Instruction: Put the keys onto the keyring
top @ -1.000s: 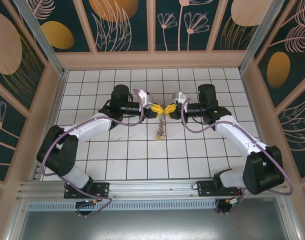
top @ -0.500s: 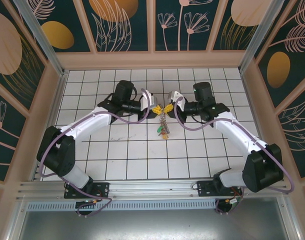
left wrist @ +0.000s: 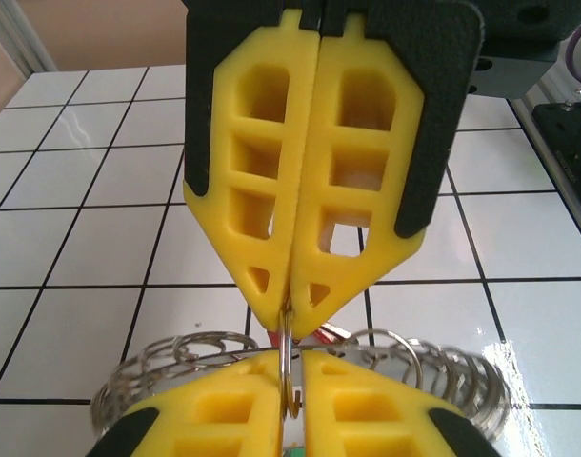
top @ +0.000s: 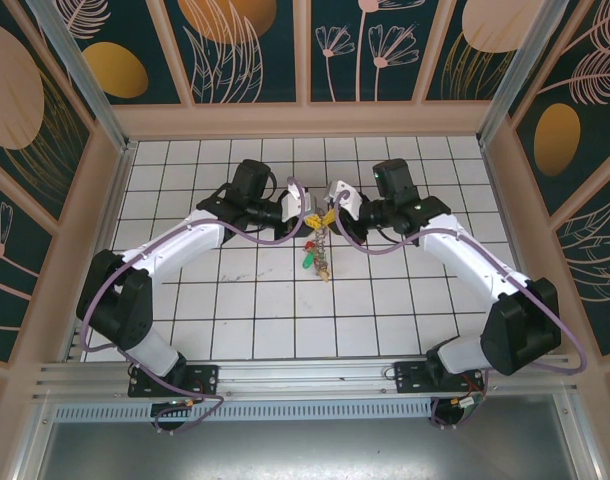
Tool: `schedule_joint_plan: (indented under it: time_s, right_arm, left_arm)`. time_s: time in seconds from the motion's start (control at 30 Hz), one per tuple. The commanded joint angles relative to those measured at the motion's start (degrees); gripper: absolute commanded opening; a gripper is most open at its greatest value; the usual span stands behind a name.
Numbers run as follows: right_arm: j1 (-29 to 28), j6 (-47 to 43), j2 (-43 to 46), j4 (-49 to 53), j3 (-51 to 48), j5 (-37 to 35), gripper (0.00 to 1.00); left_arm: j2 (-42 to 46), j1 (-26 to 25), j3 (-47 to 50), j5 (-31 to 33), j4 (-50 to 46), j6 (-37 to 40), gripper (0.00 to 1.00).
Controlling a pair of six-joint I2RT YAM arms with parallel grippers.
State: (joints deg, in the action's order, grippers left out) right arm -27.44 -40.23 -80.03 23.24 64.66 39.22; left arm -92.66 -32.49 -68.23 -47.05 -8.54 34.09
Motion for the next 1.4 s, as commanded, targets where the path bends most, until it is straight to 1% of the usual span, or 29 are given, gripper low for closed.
schedule_joint_plan:
  time_s: [0.0, 0.07, 0.1, 0.13, 0.23, 0.33, 0.47, 0.53, 0.67, 0.8, 0.83, 0.87, 0.93, 1.03, 1.1, 1.17, 1.27, 1.33, 1.37]
  right_arm:
    - [-0.73, -1.08, -0.52, 0.94, 2.89, -0.15, 0.0]
    - [-0.87, -1.26, -0.77, 1.42, 3.22, -0.62, 0.0]
    - [-0.94, -1.21, -0.94, 1.69, 3.49, -1.12, 0.0]
    - [-0.97, -1.19, -1.08, 1.91, 3.62, -1.38, 0.0]
    - [-0.91, -1.55, -1.01, 1.83, 3.23, -1.03, 0.0]
    - [-0.11, -2.77, 0.58, -1.88, -0.22, 2.37, 0.03]
    - [2.59, -2.28, 1.63, -5.83, -3.04, 9.57, 0.06]
    - [3.41, -2.14, 1.88, -6.77, -3.68, 11.98, 0.07]
    - [5.07, -2.16, 2.42, -8.78, -4.98, 16.19, 0.11]
    - [5.98, -1.98, 2.76, -9.42, -5.75, 17.7, 0.11]
    - [6.08, -1.96, 2.77, -9.44, -5.86, 17.97, 0.09]
    - [6.13, -1.95, 2.77, -9.44, -5.86, 18.23, 0.08]
    - [6.13, -1.96, 2.76, -9.47, -5.97, 18.32, 0.12]
    - [6.12, -1.8, 2.82, -9.83, -6.29, 18.7, 0.12]
    - [6.09, -1.31, 2.8, -10.19, -6.39, 18.88, 0.09]
    - [6.0, 0.39, 3.09, -11.42, -6.45, 17.89, 0.01]
    - [6.0, 0.7, 3.86, -11.91, -6.74, 16.69, 0.0]
    - [5.9, 1.1, 3.93, -11.2, -6.23, 15.08, 0.0]
    - [5.76, 1.31, 3.96, -10.57, -5.84, 13.91, 0.0]
  left_arm:
    - [-0.33, -0.6, -0.95, -1.1, 1.06, -0.24, 0.1]
    - [-0.24, -0.59, -0.94, -0.63, 1.15, -0.34, 0.06]
    - [-0.17, -0.63, -0.94, -0.55, 1.22, -0.27, 0.02]
    - [-0.15, -0.58, -0.9, -0.23, 1.26, -0.27, 0.0]
    - [0.65, -0.57, 0.14, -0.52, 3.18, -0.49, 0.0]
    - [1.93, -0.6, 2.7, -4.16, 8.83, -2.14, 0.0]
    - [2.4, -0.64, 4.69, -11.82, 16.59, -6.02, 0.0]
    - [2.32, -0.57, 5.58, -14.65, 20.13, -7.76, 0.0]
    - [1.72, -0.62, 6.67, -17.71, 25.87, -11.26, 0.0]
    - [1.52, -0.61, 7.25, -18.64, 29.06, -13.32, 0.0]
    - [1.52, -0.56, 7.46, -18.76, 29.77, -13.93, 0.0]
    - [1.52, -0.6, 7.49, -18.86, 30.06, -14.13, 0.0]
    - [1.52, -0.64, 7.74, -18.87, 30.96, -14.9, 0.0]
    - [1.69, -0.59, 8.05, -18.31, 31.56, -15.52, 0.0]
    - [1.85, -0.64, 8.2, -17.52, 31.57, -15.8, 0.0]
    - [2.03, -0.62, 8.11, -16.14, 30.84, -15.77, 0.0]
    - [2.55, -0.59, 7.55, -12.72, 25.9, -12.69, 0.05]
    - [2.74, -0.61, 6.98, -10.04, 22.05, -10.5, 0.13]
    - [2.75, -0.63, 6.48, -9.11, 19.49, -8.98, 0.13]
